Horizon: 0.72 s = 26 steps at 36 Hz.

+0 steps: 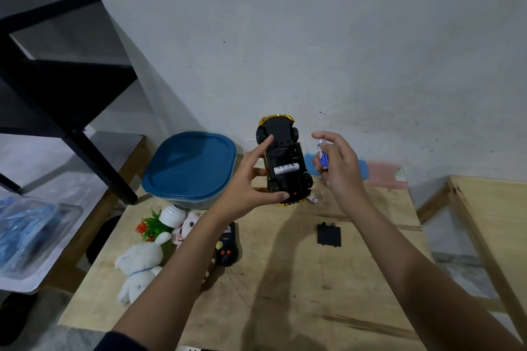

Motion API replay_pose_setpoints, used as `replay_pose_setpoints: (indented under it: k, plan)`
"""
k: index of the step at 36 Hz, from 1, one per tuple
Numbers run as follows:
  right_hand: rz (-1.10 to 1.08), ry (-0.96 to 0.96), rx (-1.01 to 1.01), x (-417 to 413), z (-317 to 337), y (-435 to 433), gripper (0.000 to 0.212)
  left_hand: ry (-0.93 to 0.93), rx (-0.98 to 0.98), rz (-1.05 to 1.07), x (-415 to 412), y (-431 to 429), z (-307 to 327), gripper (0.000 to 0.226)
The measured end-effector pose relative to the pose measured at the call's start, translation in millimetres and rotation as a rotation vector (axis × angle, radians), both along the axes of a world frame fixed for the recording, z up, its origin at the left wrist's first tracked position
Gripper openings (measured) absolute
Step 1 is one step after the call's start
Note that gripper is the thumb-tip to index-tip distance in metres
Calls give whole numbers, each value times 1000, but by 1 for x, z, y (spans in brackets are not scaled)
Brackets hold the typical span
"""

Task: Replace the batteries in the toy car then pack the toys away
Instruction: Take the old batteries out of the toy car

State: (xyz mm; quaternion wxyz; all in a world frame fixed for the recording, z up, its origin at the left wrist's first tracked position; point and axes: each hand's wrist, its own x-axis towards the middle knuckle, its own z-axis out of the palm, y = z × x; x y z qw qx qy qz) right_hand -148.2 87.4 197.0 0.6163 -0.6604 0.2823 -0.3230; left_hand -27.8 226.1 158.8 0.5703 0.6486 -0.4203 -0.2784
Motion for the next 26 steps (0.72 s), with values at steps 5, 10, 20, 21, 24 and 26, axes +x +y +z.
replay_pose_setpoints:
  k: [5, 10, 20, 21, 24, 26]
  plan:
    - [20, -7, 47, -2, 1, 1, 18, 6, -28, 26, -1, -1, 1, 102]
    - [55, 29, -30, 0, 6, 3, 20, -17, -68, 89, -3, -2, 0, 102]
    - [12, 218, -397, 6, -4, 5, 17, -38, -146, 198, -15, -11, 0, 101]
    - [3, 215, -391, 6, -4, 5, 17, -41, -151, 200, -16, -11, 0, 101]
    - [-4, 191, -338, 7, -5, 6, 17, -64, -161, 204, -18, -12, 0, 100]
    - [1, 173, -287, 7, -6, 8, 17, -92, -165, 206, -19, -12, 1, 99]
